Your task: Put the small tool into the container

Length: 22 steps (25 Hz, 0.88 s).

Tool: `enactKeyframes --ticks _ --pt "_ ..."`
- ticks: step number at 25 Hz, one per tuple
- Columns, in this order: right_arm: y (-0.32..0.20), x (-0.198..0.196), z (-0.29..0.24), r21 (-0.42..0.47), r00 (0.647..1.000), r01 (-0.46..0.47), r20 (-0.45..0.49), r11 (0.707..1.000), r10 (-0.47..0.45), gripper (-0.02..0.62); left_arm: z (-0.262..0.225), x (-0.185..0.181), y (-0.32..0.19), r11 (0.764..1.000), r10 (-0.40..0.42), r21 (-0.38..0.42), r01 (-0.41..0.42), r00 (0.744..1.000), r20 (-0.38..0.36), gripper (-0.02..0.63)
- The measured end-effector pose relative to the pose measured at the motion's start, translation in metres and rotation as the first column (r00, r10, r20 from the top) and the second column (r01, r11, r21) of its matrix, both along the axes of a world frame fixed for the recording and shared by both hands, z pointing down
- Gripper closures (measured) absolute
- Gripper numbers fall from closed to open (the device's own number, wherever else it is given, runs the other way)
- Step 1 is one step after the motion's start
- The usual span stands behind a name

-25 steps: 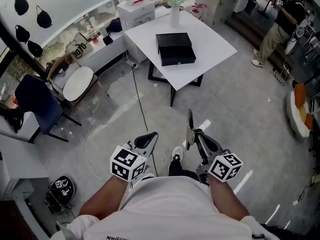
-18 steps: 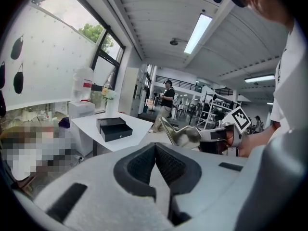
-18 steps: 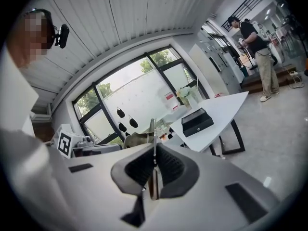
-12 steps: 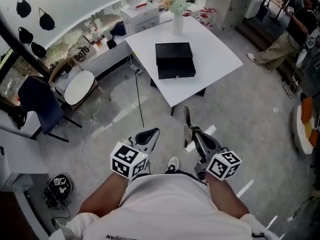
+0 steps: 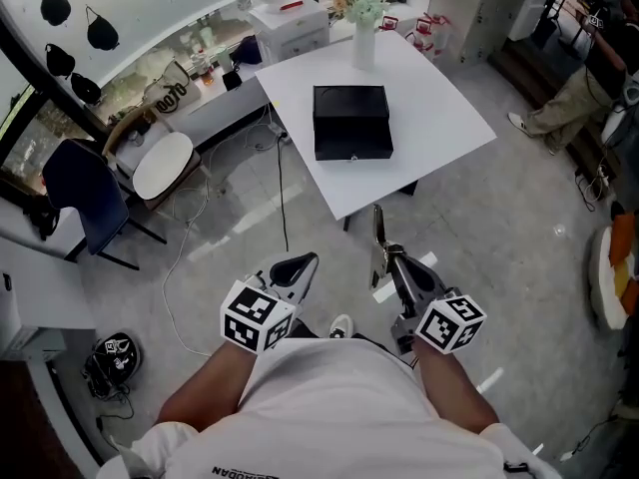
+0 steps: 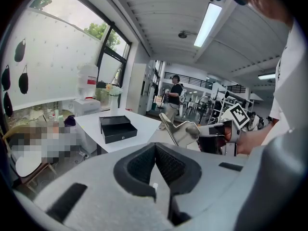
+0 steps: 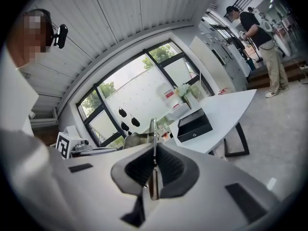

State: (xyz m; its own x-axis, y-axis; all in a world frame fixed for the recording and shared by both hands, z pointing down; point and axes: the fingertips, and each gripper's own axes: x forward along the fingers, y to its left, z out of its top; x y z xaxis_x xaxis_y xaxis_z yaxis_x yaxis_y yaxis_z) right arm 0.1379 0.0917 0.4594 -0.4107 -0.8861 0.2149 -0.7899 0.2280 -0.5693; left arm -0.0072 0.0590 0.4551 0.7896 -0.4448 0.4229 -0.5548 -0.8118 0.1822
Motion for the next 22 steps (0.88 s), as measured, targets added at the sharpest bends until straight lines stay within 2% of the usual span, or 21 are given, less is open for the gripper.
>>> enactKeyframes --ticks 4,12,22 --pt "-0.004 0.004 0.002 -0.007 1.000 0.013 -0.001 1.000 -0.013 0.586 0.001 0.003 -0.003 1.000 -0.005 -0.008 0.005 1.000 0.005 0.597" --pt "-0.018 0.004 0.008 -0.015 1.000 0.002 -0.002 1.000 -0.002 0.586 0.001 0.011 -0.023 0.999 0.035 0.002 -0.035 0.999 0.009 0.597" --pt "-0.077 0.007 0.015 -0.043 0.999 -0.012 -0.047 0.999 0.010 0.586 0.009 0.024 -0.085 0.997 0.073 -0.017 -0.073 0.997 -0.011 0.597"
